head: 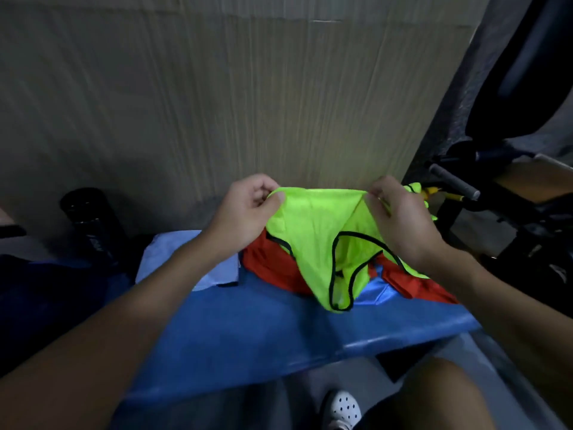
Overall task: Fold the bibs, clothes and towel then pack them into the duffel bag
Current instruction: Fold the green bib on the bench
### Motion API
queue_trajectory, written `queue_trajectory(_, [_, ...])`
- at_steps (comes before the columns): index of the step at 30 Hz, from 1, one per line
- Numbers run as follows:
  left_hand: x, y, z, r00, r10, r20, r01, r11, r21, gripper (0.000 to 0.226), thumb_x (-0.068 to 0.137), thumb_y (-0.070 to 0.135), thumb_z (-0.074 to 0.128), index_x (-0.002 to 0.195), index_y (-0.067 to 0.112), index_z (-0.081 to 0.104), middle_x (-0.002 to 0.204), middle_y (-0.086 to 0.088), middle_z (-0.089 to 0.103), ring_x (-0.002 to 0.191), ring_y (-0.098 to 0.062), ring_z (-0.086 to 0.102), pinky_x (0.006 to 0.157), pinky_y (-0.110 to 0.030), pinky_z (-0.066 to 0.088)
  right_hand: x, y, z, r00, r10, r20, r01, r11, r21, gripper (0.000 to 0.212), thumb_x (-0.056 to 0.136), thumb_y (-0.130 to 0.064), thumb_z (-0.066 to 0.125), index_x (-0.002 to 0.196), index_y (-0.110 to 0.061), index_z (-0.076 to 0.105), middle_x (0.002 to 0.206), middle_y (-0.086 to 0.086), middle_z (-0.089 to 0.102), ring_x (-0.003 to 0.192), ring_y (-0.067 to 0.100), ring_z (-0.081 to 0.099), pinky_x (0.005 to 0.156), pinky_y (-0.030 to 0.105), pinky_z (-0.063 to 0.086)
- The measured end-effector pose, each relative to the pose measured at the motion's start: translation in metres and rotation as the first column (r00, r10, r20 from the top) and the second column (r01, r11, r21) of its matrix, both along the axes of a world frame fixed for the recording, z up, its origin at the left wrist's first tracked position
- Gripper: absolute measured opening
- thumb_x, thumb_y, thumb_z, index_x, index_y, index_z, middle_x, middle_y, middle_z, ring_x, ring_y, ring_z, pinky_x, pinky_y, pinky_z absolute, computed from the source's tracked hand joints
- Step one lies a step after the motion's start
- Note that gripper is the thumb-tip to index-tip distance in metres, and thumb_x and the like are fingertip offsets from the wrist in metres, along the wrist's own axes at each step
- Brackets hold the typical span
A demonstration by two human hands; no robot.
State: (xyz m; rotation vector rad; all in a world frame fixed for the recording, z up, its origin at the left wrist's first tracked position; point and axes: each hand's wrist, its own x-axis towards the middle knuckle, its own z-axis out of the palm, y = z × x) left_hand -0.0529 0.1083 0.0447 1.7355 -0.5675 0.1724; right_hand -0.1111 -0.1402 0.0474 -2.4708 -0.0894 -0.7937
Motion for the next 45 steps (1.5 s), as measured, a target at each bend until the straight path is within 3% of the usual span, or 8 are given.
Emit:
queue_trajectory(7, [-0.08,0.021,0.061,0.998,-0.042,-0.035,0.044,0.997,0.055,0.021,0.094,0.008,0.065,0.074,0.013,0.063,0.069,-0.014,0.057,0.066,-0.019,0.042,0.057,-0.029,0.031,-0.061,0.017,0.023,0.998,0.06,-0.014,-0.059,0.997,0.058,0.006,0.095,-0.013,0.057,0.09,-0.01,0.06,0.079,0.009,0.066,0.078,0.029,0.062,0.073,0.041,0.05])
queue_trajectory(13, [-0.127,0.031,0.097,0.995,-0.011,-0.095,0.025,0.989,0.143,0.02,0.094,0.014,0.066,0.075,0.008,0.065,0.055,0.004,0.051,0.043,-0.002,0.04,0.045,-0.014,0.034,-0.096,0.039,0.022,0.981,0.156,-0.118,-0.146,0.986,0.083,0.014,0.093,-0.008,0.057,0.085,-0.02,0.059,0.073,0.001,0.063,0.066,0.014,0.056,0.063,0.032,0.044])
queue_trajectory(16, [-0.137,0.031,0.103,0.992,0.03,-0.12,-0.015,0.992,0.127,0.019,0.094,0.015,0.066,0.077,0.007,0.065,0.058,0.003,0.052,0.046,-0.002,0.045,0.043,-0.014,0.037,-0.113,0.057,0.021,0.976,0.214,-0.034,-0.21,0.972,0.107,0.011,0.09,-0.022,0.058,0.099,-0.016,0.062,0.087,-0.002,0.064,0.082,0.009,0.057,0.078,0.022,0.042])
queue_trajectory(22, [-0.143,0.029,0.104,0.981,0.104,-0.165,-0.078,0.984,0.158,0.022,0.093,0.017,0.066,0.072,0.011,0.063,0.06,-0.001,0.053,0.047,-0.008,0.046,0.044,-0.015,0.037,-0.16,0.111,0.011,0.848,0.53,-0.014,-0.501,0.81,0.303,0.027,0.079,-0.044,0.067,0.087,-0.018,0.064,0.081,-0.005,0.063,0.077,-0.001,0.053,0.072,0.011,0.037])
queue_trajectory(26, [-0.14,0.032,0.103,0.978,0.134,-0.158,-0.109,0.981,0.159,0.021,0.092,0.017,0.067,0.073,0.01,0.064,0.059,0.001,0.053,0.05,-0.009,0.048,0.046,-0.019,0.039,-0.154,0.122,-0.016,0.869,0.488,-0.081,-0.475,0.869,0.136,0.027,0.08,-0.03,0.074,0.075,-0.01,0.059,0.071,-0.003,0.057,0.069,0.01,0.048,0.066,0.022,0.038])
queue_trajectory(32, [-0.122,0.052,0.089,0.957,0.26,-0.129,-0.223,0.943,0.245,0.021,0.092,0.015,0.066,0.087,-0.005,0.07,0.074,-0.009,0.061,0.065,-0.015,0.054,0.062,-0.025,0.043,-0.15,0.11,-0.015,0.895,0.445,-0.042,-0.429,0.881,0.2,0.033,0.092,-0.025,0.059,0.067,-0.008,0.048,0.057,-0.001,0.034,0.059,0.006,0.029,0.054,0.027,0.03])
queue_trajectory(38, [-0.107,0.083,0.047,0.938,0.309,-0.156,-0.198,0.848,0.491,0.017,0.093,0.009,0.063,0.092,-0.005,0.072,0.09,-0.015,0.069,0.083,-0.018,0.059,0.076,-0.027,0.045,-0.137,0.098,0.021,0.911,0.413,0.023,-0.379,0.812,0.444,0.02,0.096,-0.014,0.06,0.076,-0.013,0.058,0.058,-0.009,0.058,0.056,-0.003,0.047,0.053,0.018,0.038])
queue_trajectory(45, [-0.167,0.063,0.061,0.998,-0.046,-0.039,0.056,0.955,0.29,0.019,0.088,0.016,0.072,0.105,0.01,0.066,0.095,0.003,0.067,0.084,0.004,0.062,0.072,-0.006,0.044,-0.121,0.101,0.046,0.921,0.389,-0.003,-0.339,0.808,0.482,0.021,0.094,-0.016,0.064,0.078,-0.002,0.065,0.059,0.01,0.059,0.057,0.008,0.046,0.053,0.027,0.037])
